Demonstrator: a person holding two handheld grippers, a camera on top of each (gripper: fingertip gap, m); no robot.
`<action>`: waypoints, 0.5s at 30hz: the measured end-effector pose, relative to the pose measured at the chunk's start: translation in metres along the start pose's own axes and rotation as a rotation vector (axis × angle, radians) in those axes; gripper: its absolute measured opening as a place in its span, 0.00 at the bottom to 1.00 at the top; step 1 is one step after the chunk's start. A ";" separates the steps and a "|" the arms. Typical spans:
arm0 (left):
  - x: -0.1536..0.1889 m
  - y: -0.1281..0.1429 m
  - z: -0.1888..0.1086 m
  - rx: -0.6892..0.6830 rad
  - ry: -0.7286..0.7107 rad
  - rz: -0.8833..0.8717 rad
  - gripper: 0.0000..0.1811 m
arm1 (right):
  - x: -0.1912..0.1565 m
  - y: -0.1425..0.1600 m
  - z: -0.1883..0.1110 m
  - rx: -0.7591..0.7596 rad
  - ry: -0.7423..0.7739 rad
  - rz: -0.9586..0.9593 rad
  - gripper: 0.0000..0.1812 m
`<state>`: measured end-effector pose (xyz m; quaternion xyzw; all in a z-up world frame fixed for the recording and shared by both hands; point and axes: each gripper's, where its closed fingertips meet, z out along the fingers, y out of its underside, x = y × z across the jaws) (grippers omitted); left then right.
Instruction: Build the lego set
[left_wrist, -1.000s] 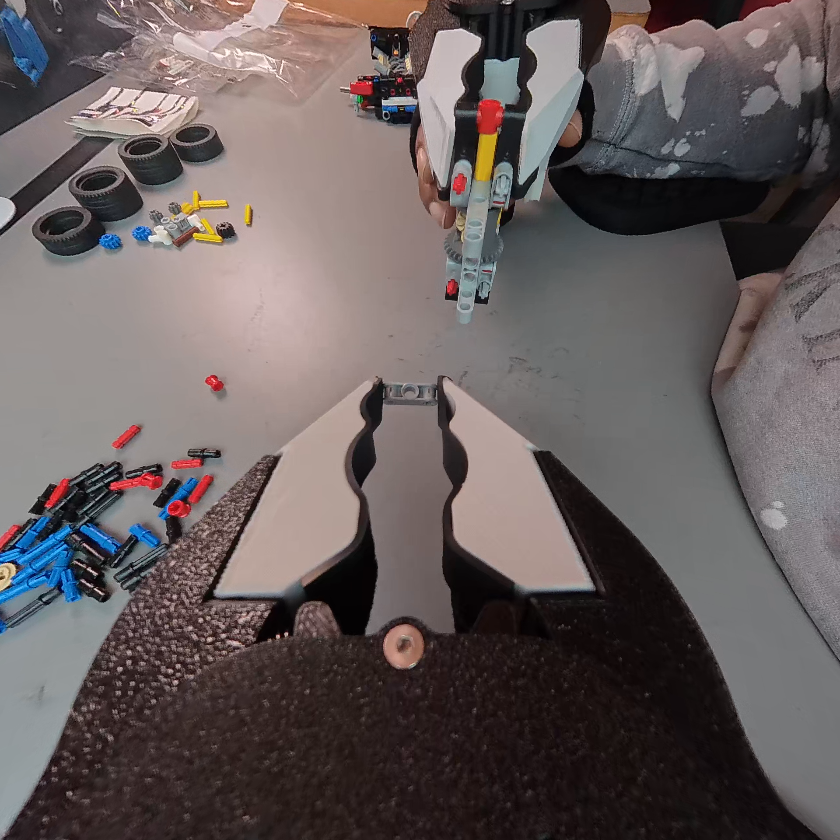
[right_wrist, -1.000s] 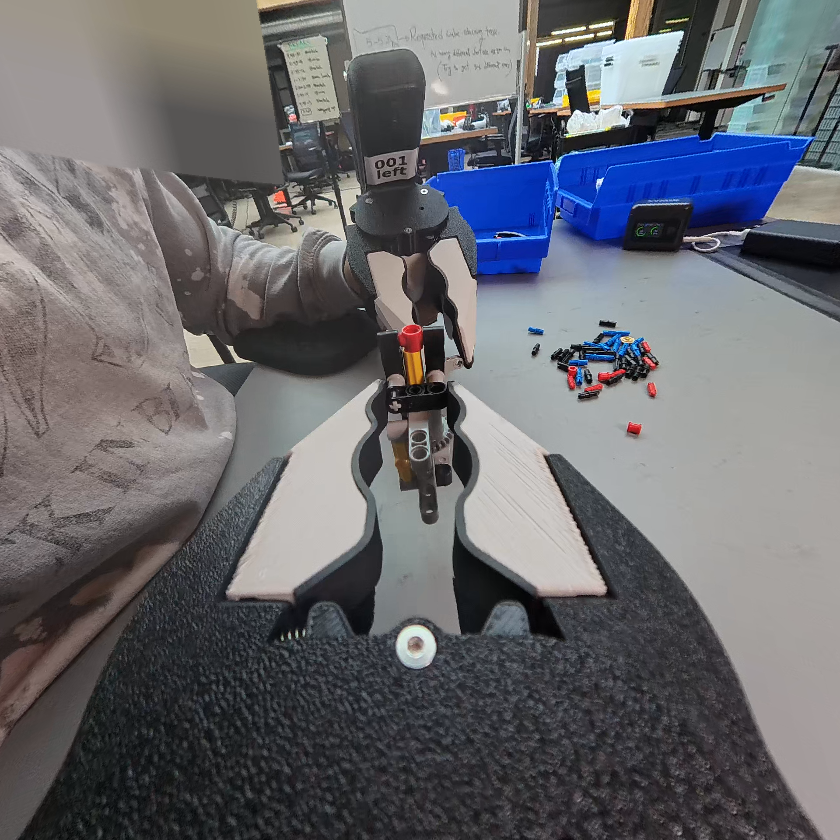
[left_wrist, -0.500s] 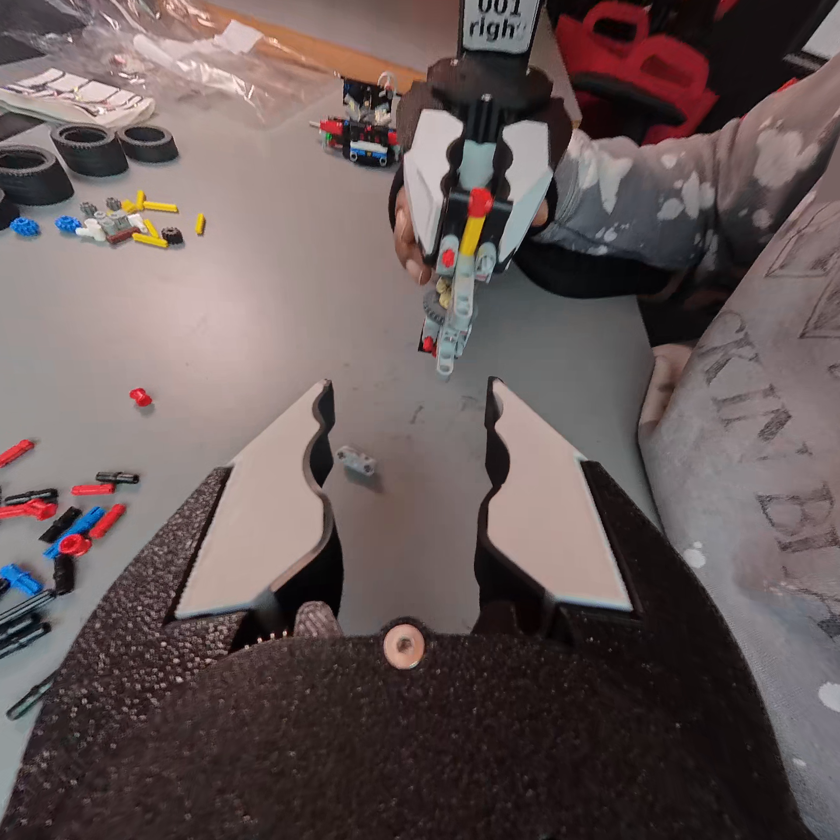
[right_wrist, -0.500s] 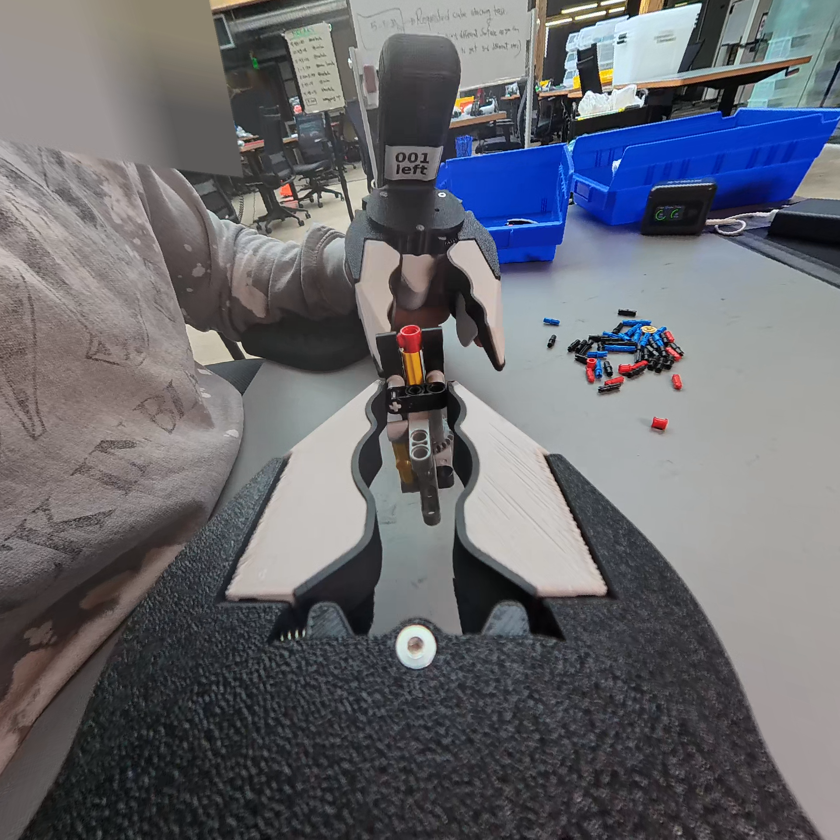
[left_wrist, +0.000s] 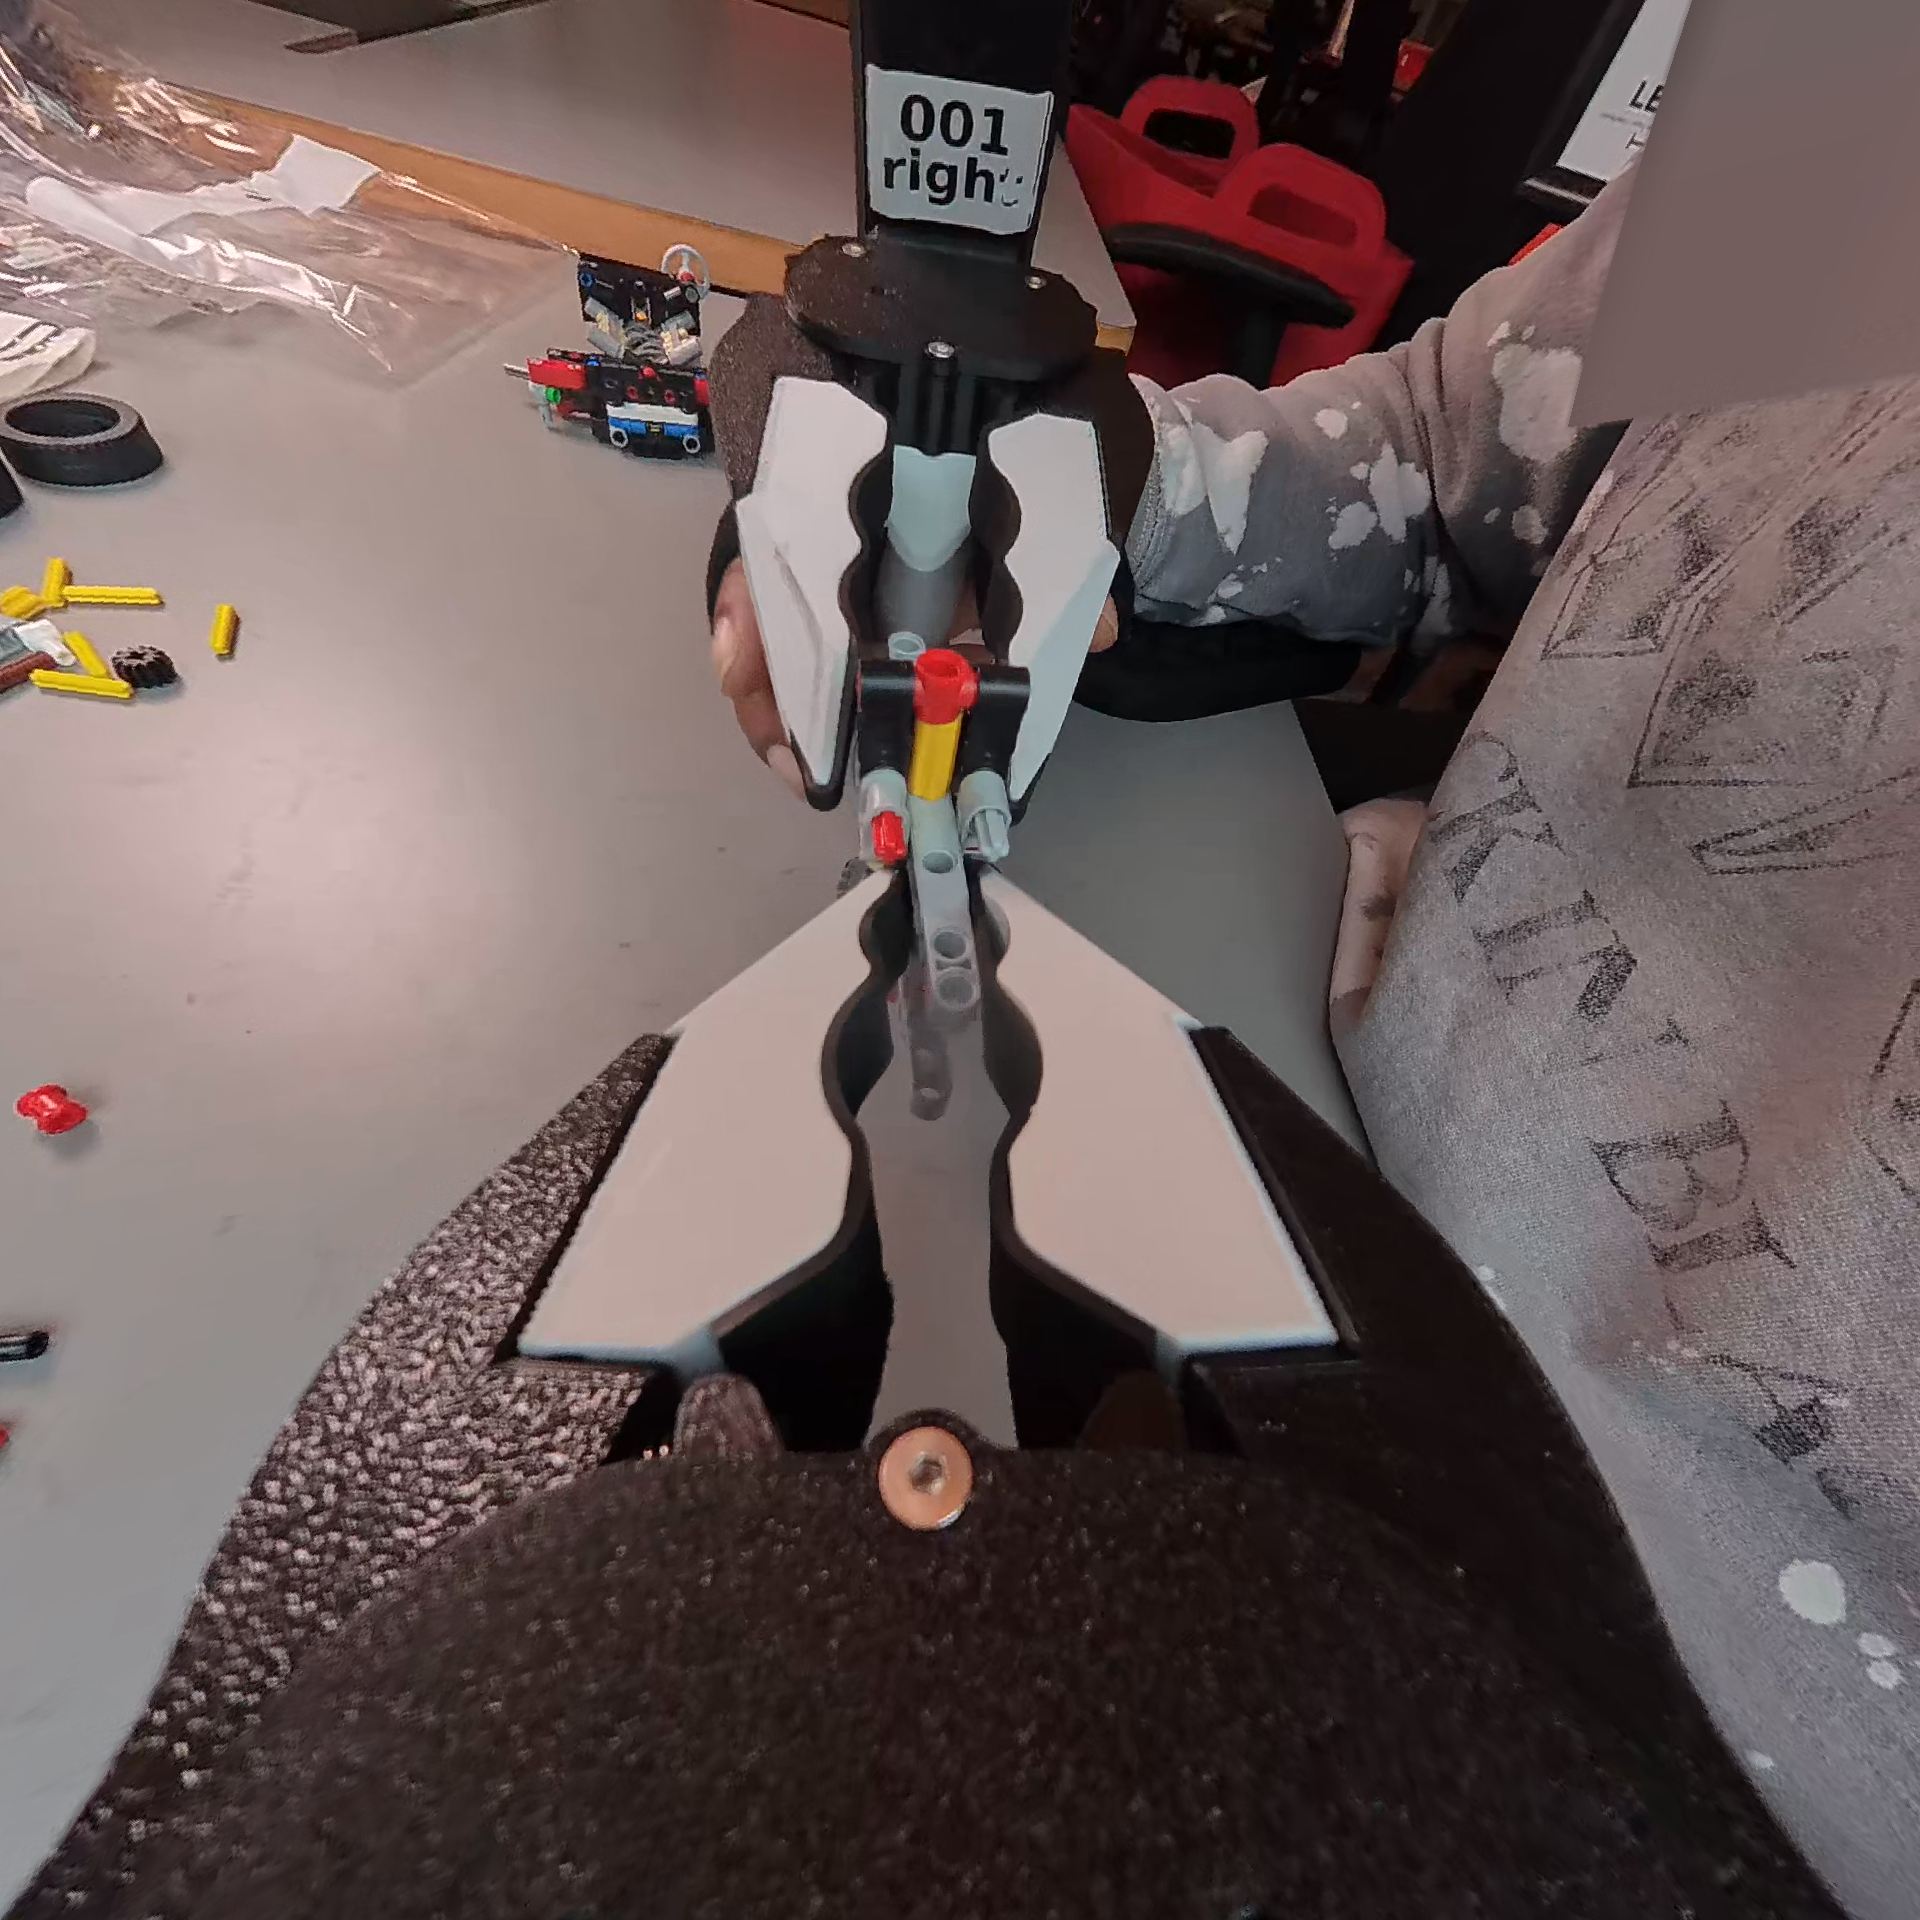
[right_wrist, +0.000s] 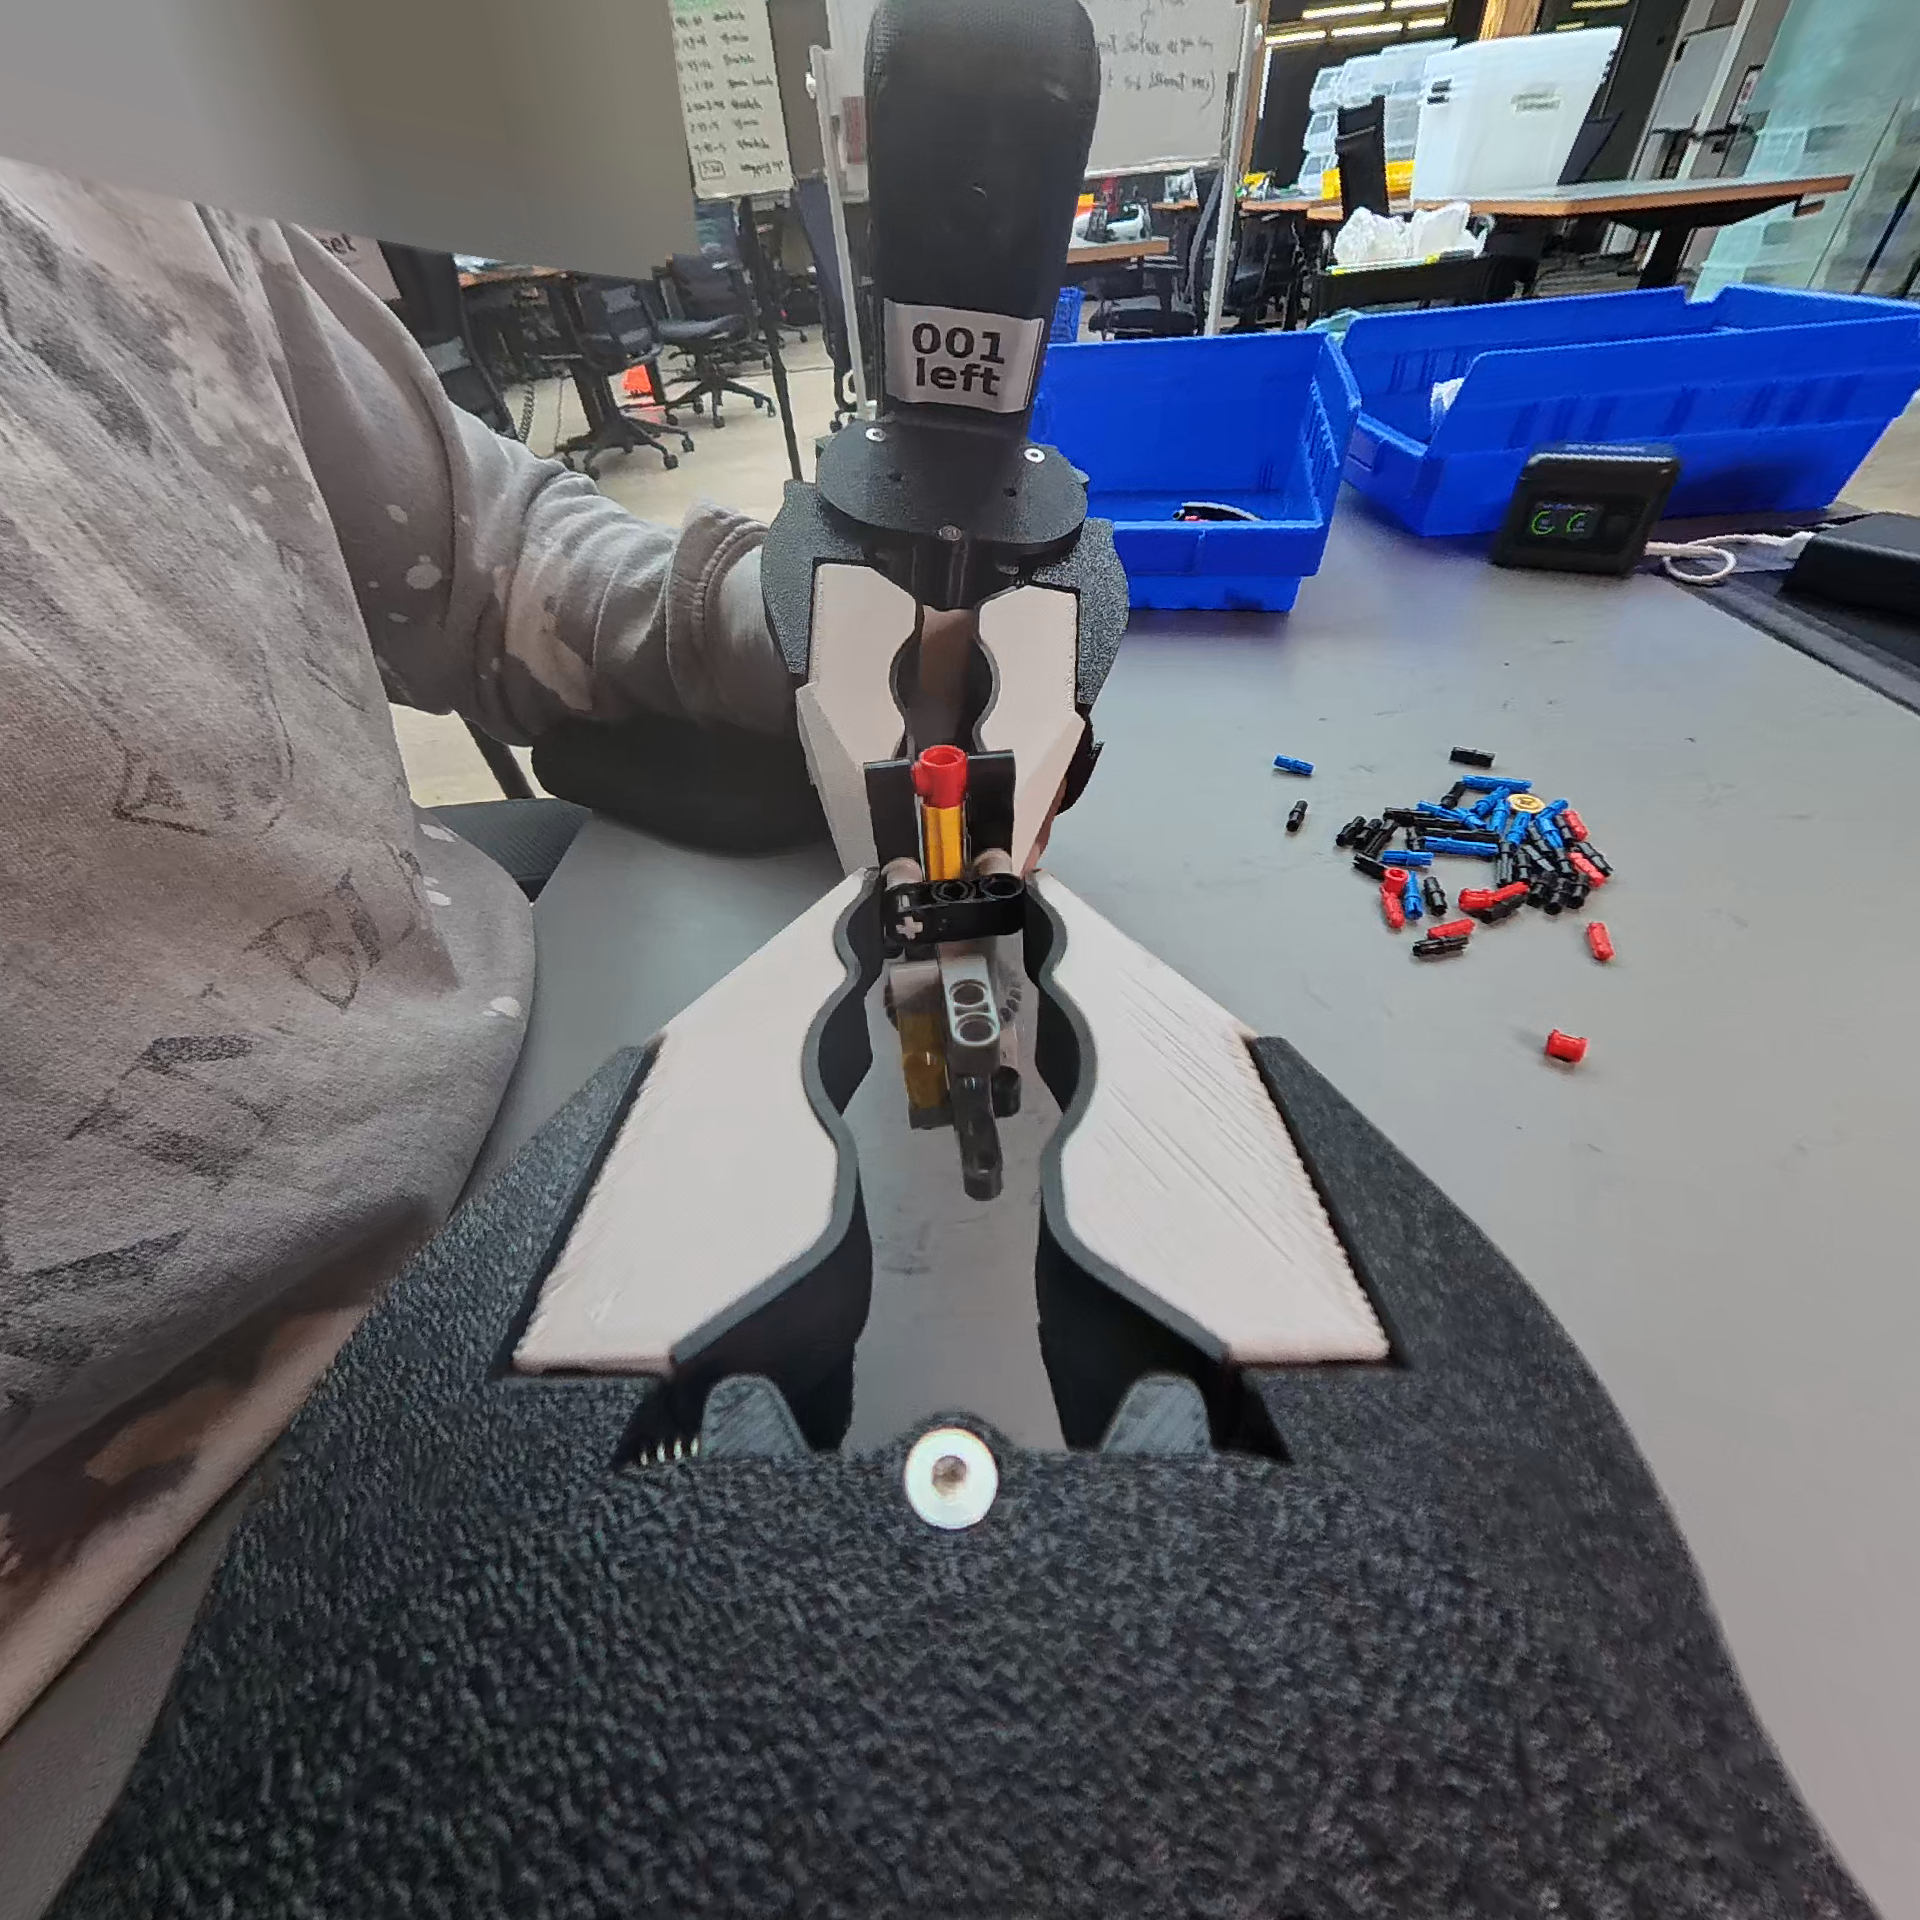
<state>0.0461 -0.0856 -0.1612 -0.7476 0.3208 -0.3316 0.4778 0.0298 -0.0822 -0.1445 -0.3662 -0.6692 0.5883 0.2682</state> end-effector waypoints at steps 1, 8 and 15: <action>0.000 0.000 -0.001 -0.002 0.009 -0.012 0.05 | 0.000 -0.001 -0.001 0.005 0.004 -0.007 0.14; 0.005 0.004 0.001 -0.028 0.040 -0.013 0.05 | -0.008 0.001 0.001 -0.025 -0.027 -0.026 0.15; 0.007 0.003 0.001 -0.023 0.038 -0.011 0.20 | -0.006 -0.001 0.003 0.002 -0.027 0.005 0.13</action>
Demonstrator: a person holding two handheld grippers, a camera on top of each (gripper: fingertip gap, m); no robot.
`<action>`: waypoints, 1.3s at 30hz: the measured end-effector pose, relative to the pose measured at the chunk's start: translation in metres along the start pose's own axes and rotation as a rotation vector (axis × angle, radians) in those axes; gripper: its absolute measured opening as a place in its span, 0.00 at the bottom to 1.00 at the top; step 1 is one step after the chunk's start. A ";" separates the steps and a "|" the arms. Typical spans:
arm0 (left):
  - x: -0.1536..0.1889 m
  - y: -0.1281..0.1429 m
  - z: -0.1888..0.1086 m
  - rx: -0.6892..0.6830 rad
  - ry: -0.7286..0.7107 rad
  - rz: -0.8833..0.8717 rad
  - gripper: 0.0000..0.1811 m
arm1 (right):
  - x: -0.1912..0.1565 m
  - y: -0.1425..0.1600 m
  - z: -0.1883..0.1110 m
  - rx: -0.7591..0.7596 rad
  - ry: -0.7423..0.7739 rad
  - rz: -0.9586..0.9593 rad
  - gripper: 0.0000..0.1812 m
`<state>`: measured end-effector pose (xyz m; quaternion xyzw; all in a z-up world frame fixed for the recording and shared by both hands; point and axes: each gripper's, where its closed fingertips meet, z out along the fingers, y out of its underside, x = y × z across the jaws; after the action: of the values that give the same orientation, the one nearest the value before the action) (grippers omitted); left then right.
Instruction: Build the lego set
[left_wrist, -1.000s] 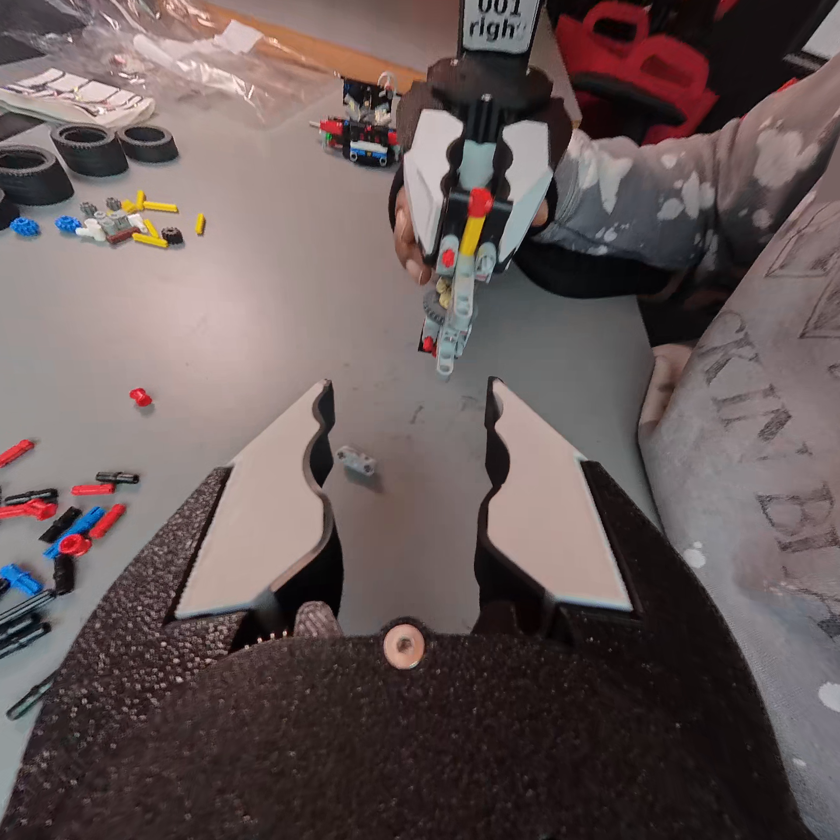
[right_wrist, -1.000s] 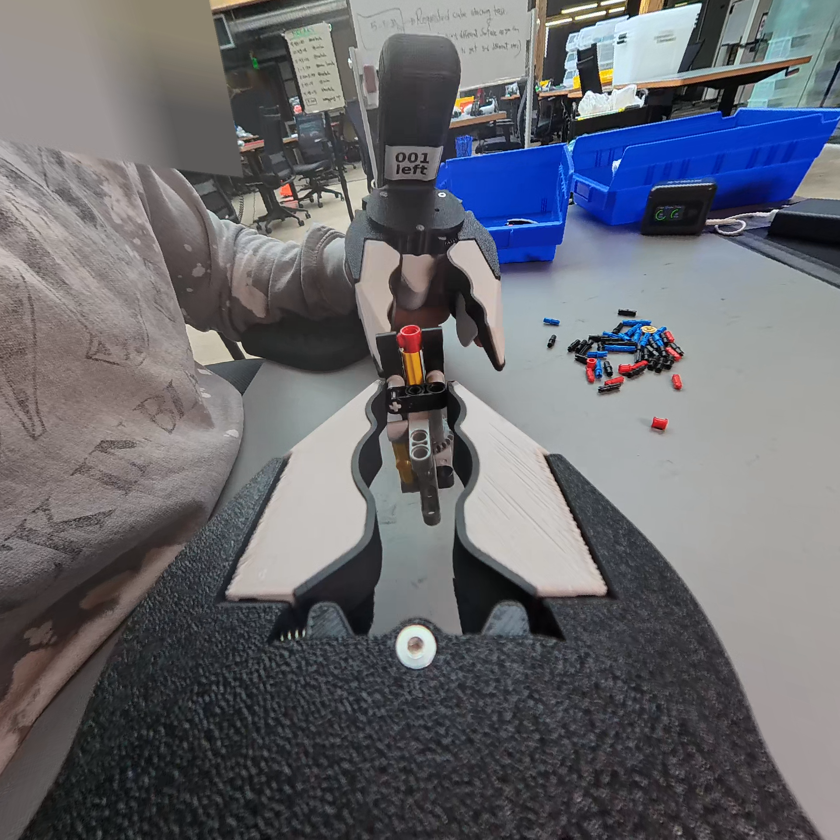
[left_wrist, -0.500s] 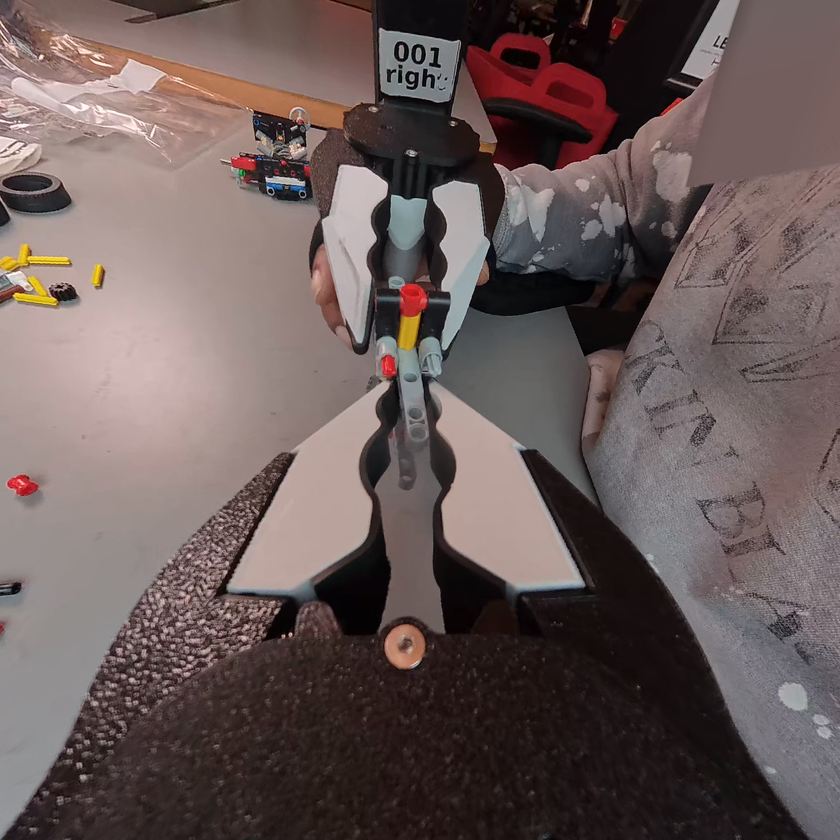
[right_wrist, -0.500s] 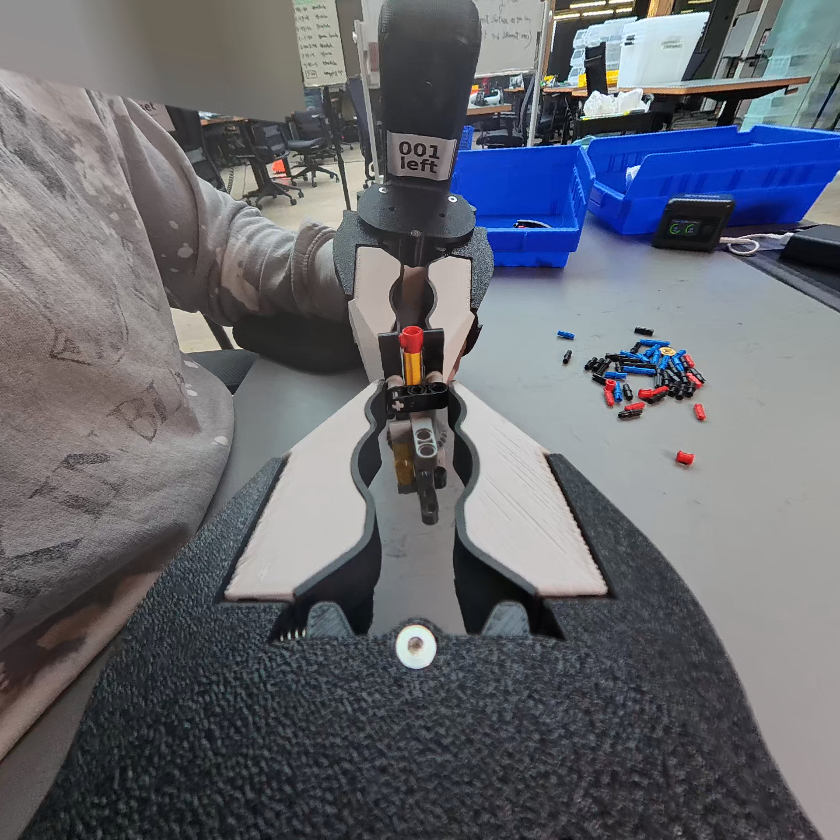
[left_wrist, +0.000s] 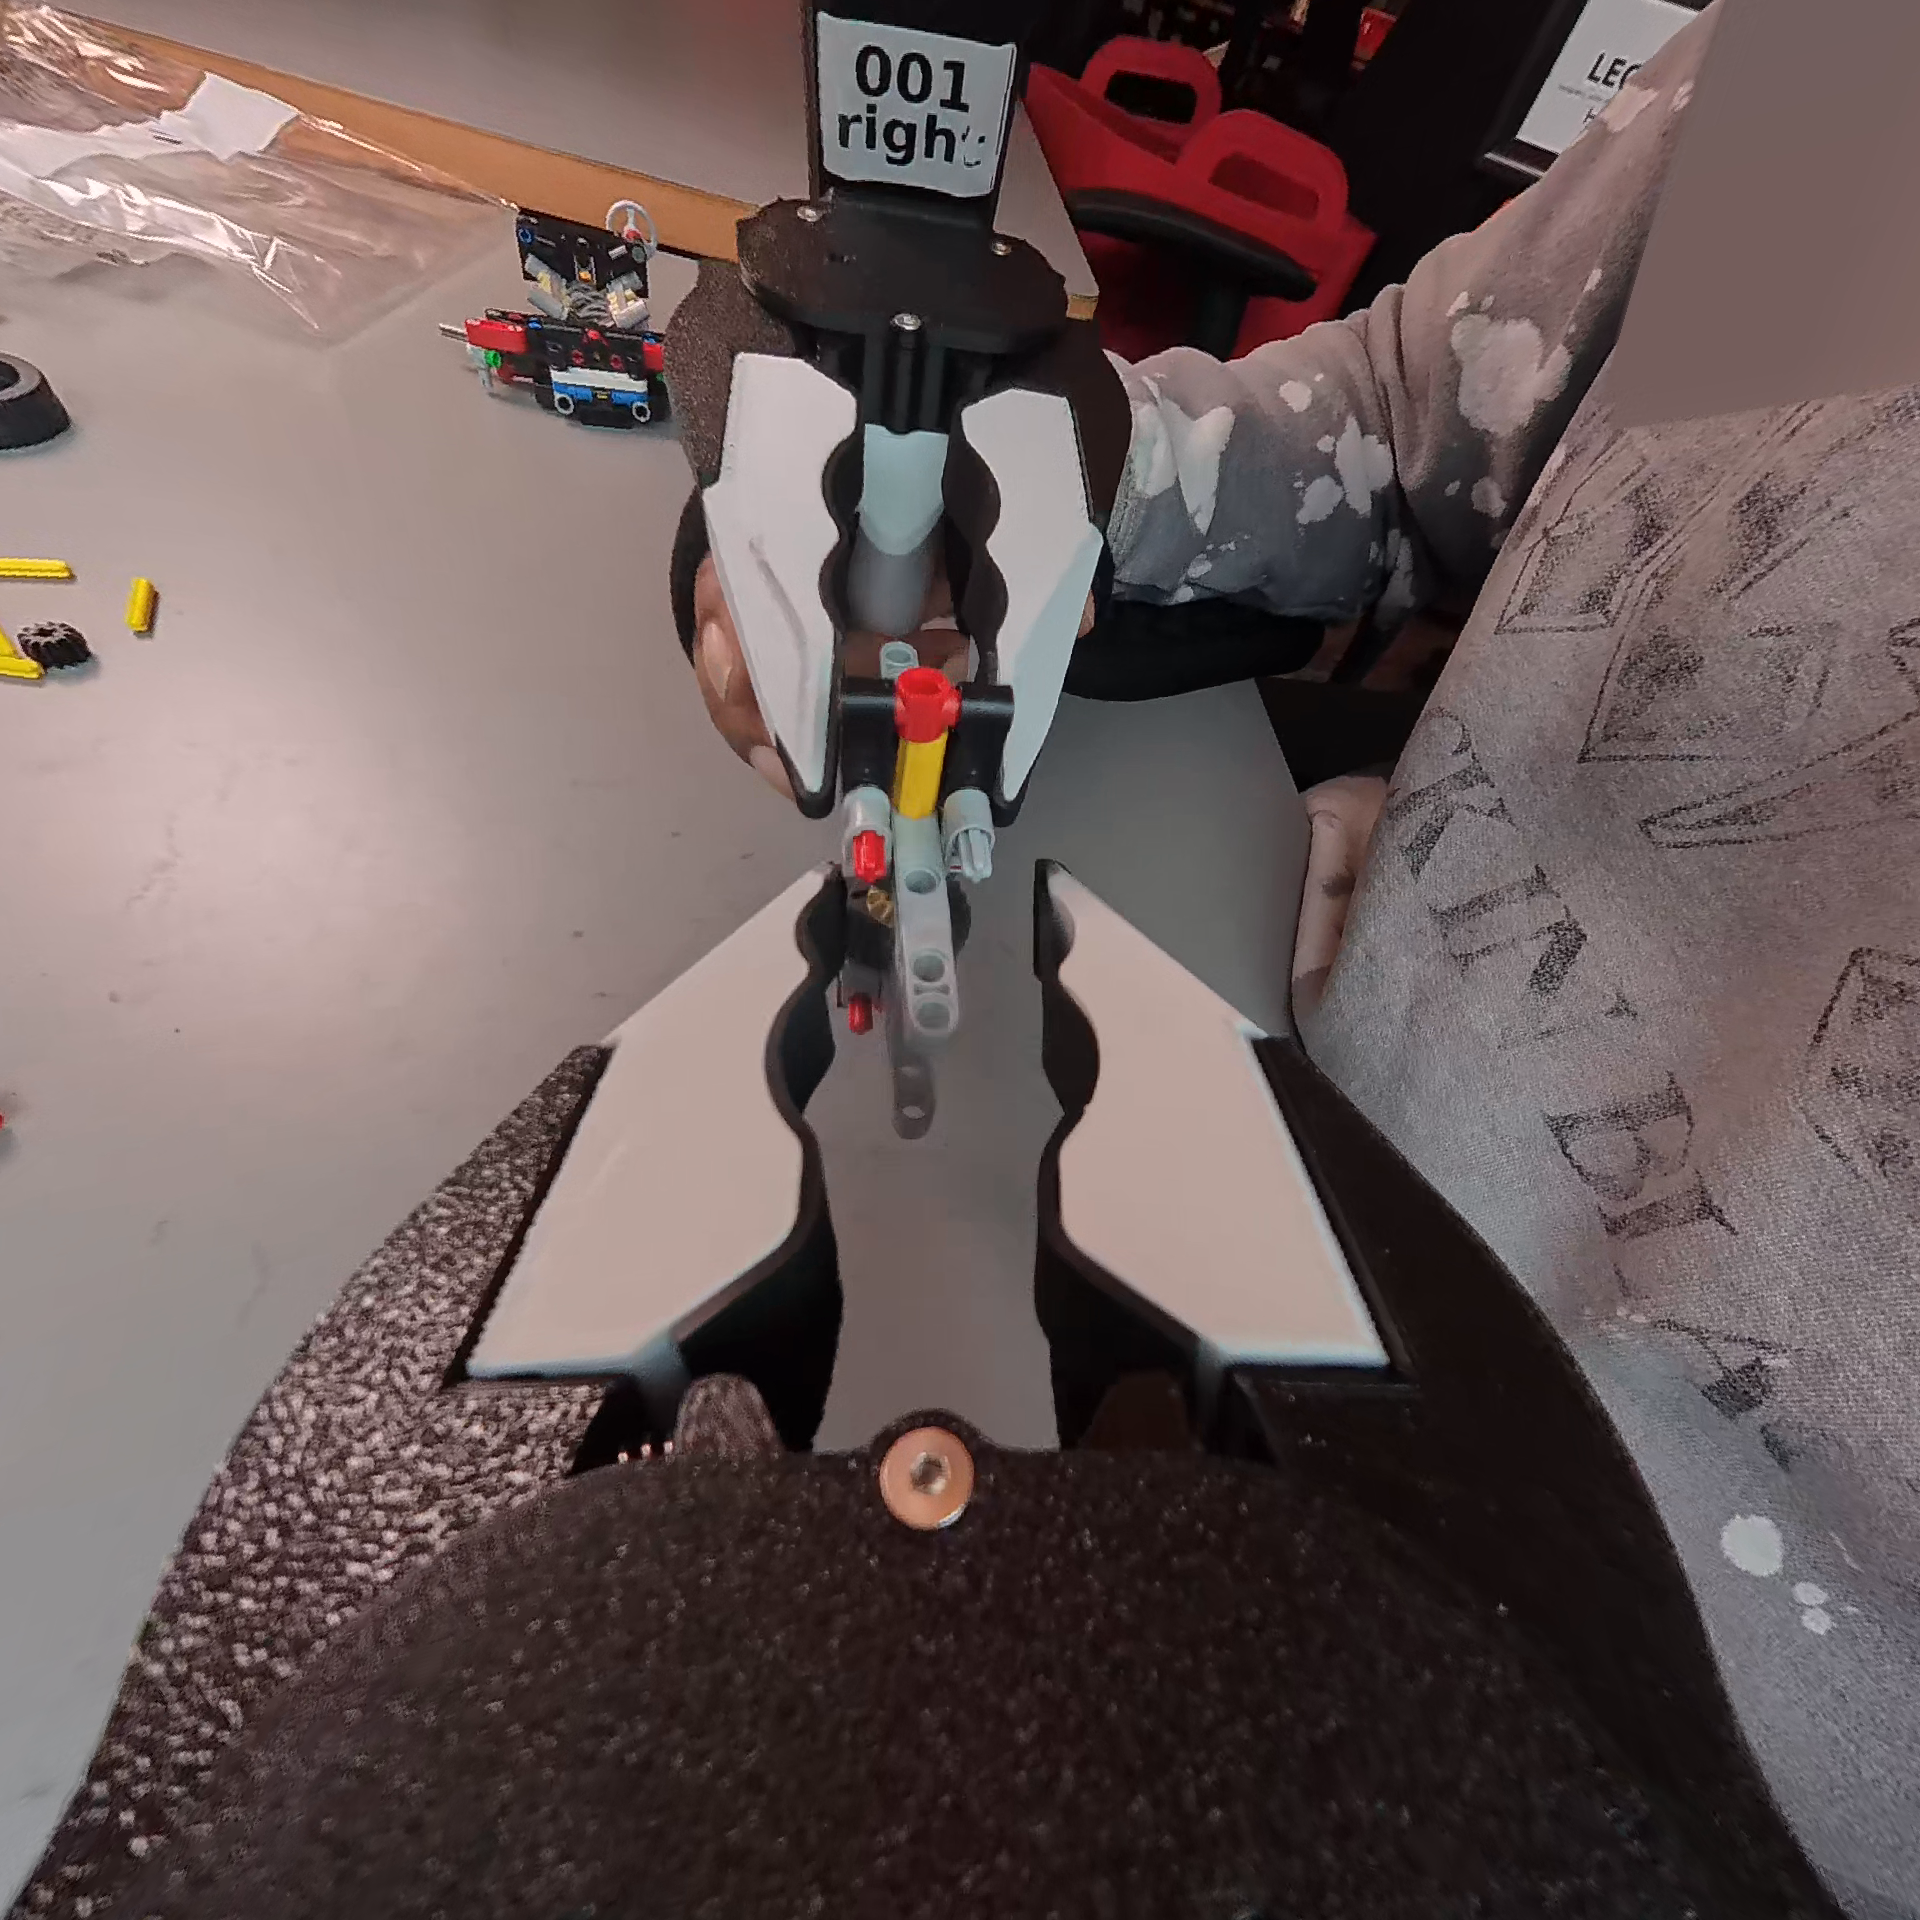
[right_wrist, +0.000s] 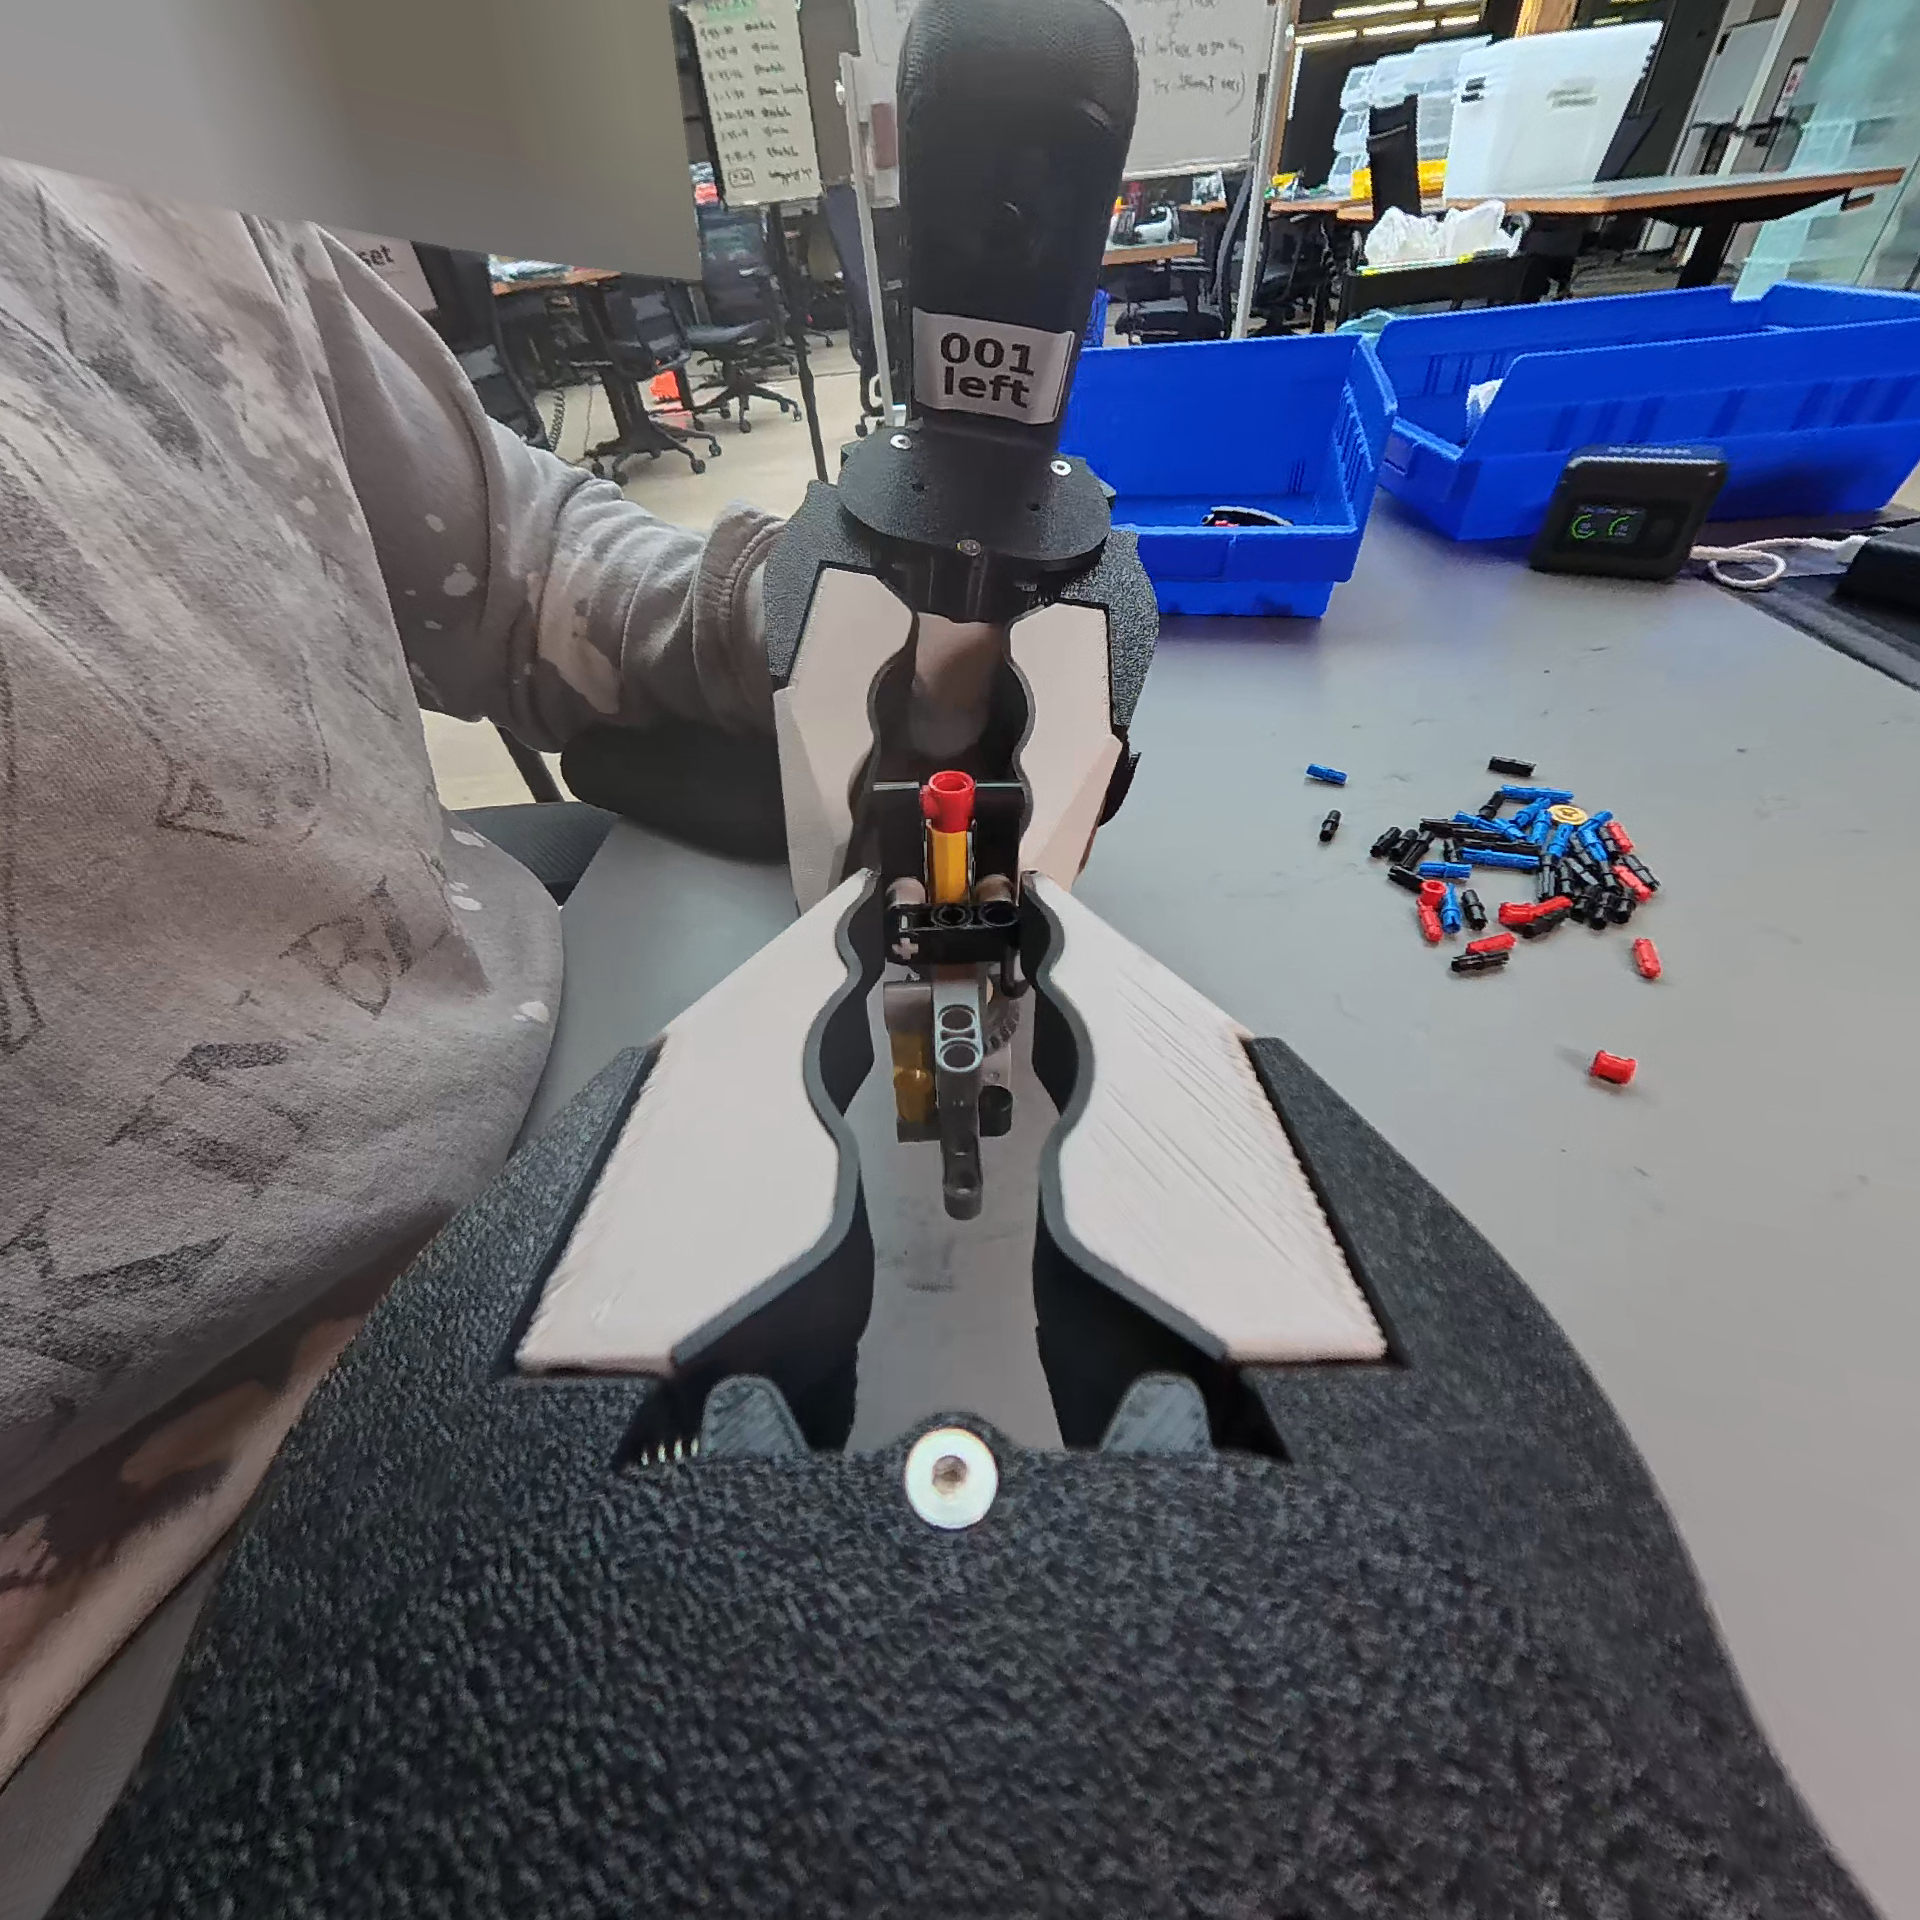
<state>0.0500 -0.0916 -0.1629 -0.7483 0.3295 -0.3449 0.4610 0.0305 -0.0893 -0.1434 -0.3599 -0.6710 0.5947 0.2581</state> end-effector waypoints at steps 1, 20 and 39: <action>0.000 0.000 0.001 -0.005 -0.004 0.003 0.20 | -0.001 0.000 0.002 0.000 -0.005 0.004 0.13; 0.003 -0.033 -0.005 0.110 -0.042 -0.013 0.13 | -0.006 -0.024 -0.006 0.051 -0.057 0.038 0.13; -0.037 -0.032 -0.044 0.267 -0.099 -0.233 0.03 | 0.031 -0.021 -0.046 0.095 0.140 0.050 0.00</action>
<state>-0.0006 -0.0705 -0.1266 -0.7295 0.1691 -0.3994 0.5288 0.0432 -0.0370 -0.1179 -0.4047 -0.6132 0.6054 0.3060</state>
